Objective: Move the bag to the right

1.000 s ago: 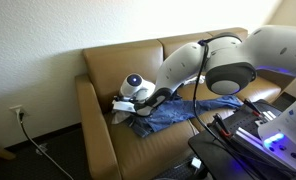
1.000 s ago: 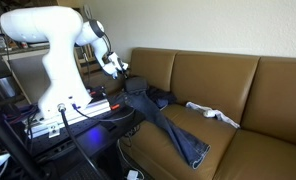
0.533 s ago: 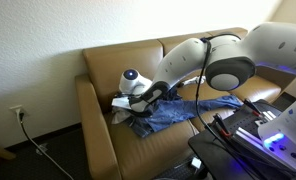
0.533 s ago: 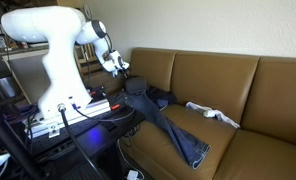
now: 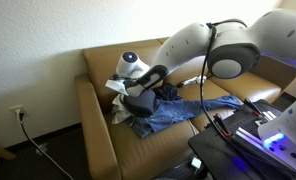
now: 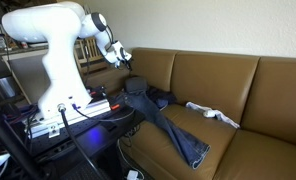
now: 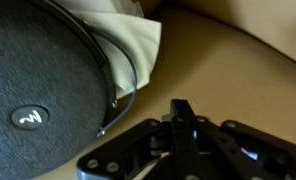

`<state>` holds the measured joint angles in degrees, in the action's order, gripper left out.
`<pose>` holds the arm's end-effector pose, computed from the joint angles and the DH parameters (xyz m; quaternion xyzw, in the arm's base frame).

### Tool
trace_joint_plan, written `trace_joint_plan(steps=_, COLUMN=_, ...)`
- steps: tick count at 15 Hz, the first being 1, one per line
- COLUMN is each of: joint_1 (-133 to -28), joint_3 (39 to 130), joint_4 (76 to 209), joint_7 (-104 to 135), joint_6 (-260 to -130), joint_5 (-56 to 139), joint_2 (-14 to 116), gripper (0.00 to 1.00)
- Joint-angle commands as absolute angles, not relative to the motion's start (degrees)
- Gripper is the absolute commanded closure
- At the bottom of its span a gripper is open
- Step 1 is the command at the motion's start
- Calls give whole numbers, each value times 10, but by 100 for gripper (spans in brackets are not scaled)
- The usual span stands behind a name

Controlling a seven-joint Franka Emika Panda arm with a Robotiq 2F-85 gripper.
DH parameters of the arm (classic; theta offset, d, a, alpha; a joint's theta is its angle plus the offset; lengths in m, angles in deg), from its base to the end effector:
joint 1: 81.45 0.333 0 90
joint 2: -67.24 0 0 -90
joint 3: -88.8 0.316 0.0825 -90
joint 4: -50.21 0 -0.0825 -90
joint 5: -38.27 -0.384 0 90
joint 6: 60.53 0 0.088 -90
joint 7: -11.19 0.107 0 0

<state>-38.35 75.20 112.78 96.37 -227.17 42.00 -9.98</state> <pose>0.6285 0.4427 0.0385 -0.9109 0.3181 -0.2185 0.1460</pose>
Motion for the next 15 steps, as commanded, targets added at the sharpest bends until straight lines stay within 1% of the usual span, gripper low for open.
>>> trace_joint_plan(steps=1, joint_1=-384, joint_3=750, joint_4=1209, joint_7=963, joint_6=-2276, joint_5=419, joint_2=-21, gripper=73)
trace_joint_plan(steps=3, joint_1=-373, joint_3=741, joint_4=1227, joint_7=962, joint_6=-2274, joint_5=428, joint_2=-7, gripper=61)
trace_joint_plan(steps=4, joint_1=-370, joint_3=741, joint_4=1233, joint_7=960, joint_6=-2278, joint_5=433, joint_2=-6, gripper=52)
trace_joint_plan(steps=5, joint_1=-367, joint_3=739, joint_4=1236, joint_7=958, joint_6=-2280, joint_5=436, joint_2=-11, gripper=46)
trace_joint_plan(steps=10, joint_1=-340, joint_3=720, joint_4=1221, joint_7=975, joint_6=-2284, joint_5=443, joint_2=-63, gripper=10)
trace_joint_plan(steps=11, joint_1=-339, joint_3=720, joint_4=1211, joint_7=976, joint_6=-2283, joint_5=441, joint_2=-76, gripper=5)
trace_joint_plan(steps=12, joint_1=-337, joint_3=720, joint_4=1203, joint_7=976, joint_6=-2281, joint_5=439, joint_2=-88, gripper=1)
trace_joint_plan(steps=15, joint_1=-329, joint_3=711, joint_4=1165, joint_7=980, joint_6=-2282, joint_5=420, joint_2=-128, gripper=0)
